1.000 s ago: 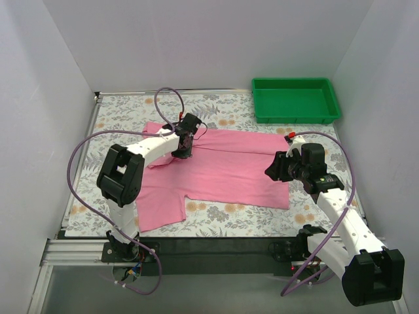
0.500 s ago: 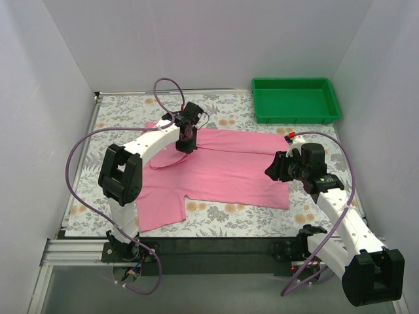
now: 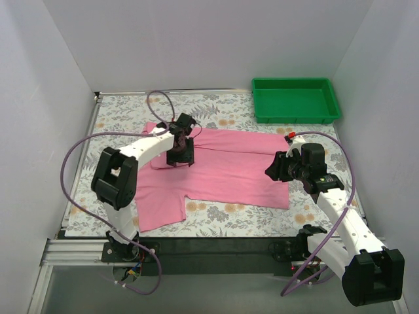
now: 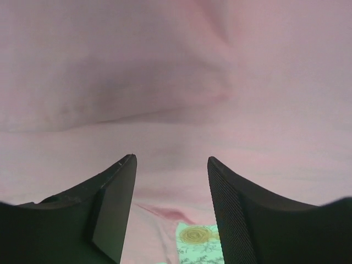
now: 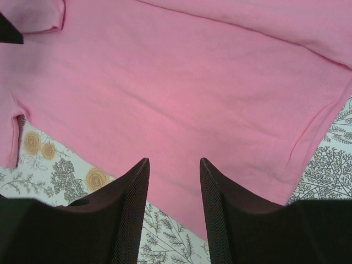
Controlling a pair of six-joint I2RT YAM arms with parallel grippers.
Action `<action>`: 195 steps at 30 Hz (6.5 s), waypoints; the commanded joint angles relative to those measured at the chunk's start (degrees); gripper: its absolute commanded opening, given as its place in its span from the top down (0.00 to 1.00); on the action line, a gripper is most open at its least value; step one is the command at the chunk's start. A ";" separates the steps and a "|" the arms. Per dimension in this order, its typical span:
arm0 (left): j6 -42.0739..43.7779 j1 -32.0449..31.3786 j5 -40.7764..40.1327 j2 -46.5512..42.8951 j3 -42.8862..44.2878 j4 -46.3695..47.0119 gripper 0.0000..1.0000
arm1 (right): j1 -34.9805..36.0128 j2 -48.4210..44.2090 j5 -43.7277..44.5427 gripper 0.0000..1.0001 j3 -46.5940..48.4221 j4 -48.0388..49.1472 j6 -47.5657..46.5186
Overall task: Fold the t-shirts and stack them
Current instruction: Fold the tshirt
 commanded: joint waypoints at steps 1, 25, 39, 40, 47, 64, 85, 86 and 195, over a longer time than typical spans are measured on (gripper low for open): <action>-5.82 6.55 -1.63 -12.51 -9.34 3.51 0.49 | 0.09 -0.81 -0.15 0.58 -0.46 0.06 -1.08; -8.47 24.68 5.41 -16.40 -26.70 23.12 0.65 | 0.09 -1.25 -1.21 0.58 -1.26 0.05 -1.17; -7.76 24.68 2.96 -16.30 -25.40 19.89 1.00 | 0.18 -0.63 -1.38 0.58 -0.99 -0.03 -1.17; -7.76 24.68 2.34 -16.74 -24.87 19.17 1.00 | 0.18 -0.63 -1.29 0.58 -0.99 -0.03 -1.17; -7.59 24.68 0.23 -17.89 -22.75 14.95 0.98 | 0.18 0.07 -0.85 0.58 -1.08 -0.03 -1.17; -11.72 33.02 -6.19 -25.36 -28.46 11.08 0.41 | -0.96 1.29 8.81 0.34 2.43 -12.95 1.82; -18.13 36.19 -0.13 -26.69 -32.33 4.67 0.57 | -4.66 3.14 7.93 0.12 4.55 -18.75 7.62; -18.31 36.11 0.92 -26.07 -33.29 5.19 0.58 | -4.66 3.06 8.11 0.13 3.67 -19.01 7.97; -13.12 36.10 1.46 -23.61 -24.34 3.18 1.00 | -5.27 16.24 19.27 0.99 12.45 -30.79 9.56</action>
